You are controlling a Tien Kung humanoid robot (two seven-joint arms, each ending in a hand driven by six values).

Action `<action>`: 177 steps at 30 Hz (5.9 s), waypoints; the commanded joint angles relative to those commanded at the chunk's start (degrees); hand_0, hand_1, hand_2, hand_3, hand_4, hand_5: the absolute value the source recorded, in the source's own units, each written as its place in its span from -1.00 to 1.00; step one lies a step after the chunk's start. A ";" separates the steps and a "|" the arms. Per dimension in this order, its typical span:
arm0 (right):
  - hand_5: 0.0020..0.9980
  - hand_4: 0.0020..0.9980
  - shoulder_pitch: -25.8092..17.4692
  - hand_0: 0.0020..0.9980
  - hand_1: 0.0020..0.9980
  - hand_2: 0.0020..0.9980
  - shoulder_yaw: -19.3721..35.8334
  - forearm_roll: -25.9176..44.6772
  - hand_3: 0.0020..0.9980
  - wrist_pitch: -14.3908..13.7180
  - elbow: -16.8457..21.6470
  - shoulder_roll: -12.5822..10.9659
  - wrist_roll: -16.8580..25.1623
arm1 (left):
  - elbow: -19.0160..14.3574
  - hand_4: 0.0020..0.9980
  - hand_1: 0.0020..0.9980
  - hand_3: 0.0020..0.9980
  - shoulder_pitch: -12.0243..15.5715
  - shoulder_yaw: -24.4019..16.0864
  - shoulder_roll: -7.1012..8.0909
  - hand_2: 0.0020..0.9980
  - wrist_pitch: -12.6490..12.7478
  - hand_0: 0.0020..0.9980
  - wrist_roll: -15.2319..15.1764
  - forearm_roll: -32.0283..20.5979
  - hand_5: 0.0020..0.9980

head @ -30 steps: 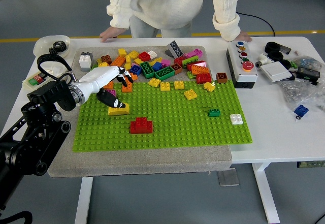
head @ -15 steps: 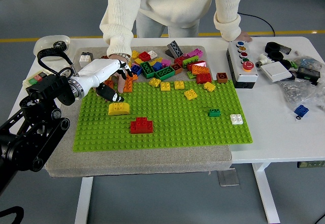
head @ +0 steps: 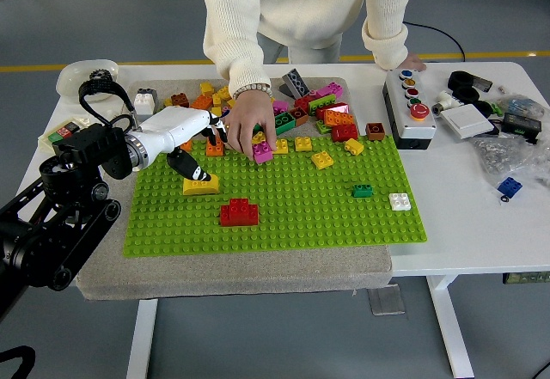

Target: Pick up the brick,pile it on top of brick,press brick,pick up the brick,pile it on top of brick,press brick

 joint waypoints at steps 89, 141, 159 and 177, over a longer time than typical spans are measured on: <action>-0.36 0.63 0.20 0.49 0.30 0.44 -0.18 0.13 0.19 0.13 0.00 -0.15 0.20 | 13.04 0.74 0.07 0.03 -3.75 3.35 -1.42 0.00 -0.54 0.25 -0.63 0.00 -0.97; -0.35 0.63 0.12 0.49 0.30 0.44 -0.02 -0.08 0.19 0.27 0.00 -0.10 0.24 | 13.39 0.80 -0.15 -0.02 -4.35 2.76 -1.55 -0.12 -3.23 -0.01 -0.69 0.00 -1.00; -0.35 0.64 0.15 0.49 0.30 0.44 0.02 -0.05 0.19 0.27 0.00 -0.09 0.26 | 13.59 0.84 -0.17 -0.04 -4.42 2.87 -1.75 -0.13 -3.24 0.00 -0.84 0.00 -1.00; -0.35 0.64 0.17 0.49 0.30 0.44 -0.05 0.01 0.19 0.26 0.00 -0.09 0.26 | 14.24 0.92 -0.16 -0.01 -4.56 2.61 -1.95 -0.14 -1.53 0.05 -0.67 0.00 -1.00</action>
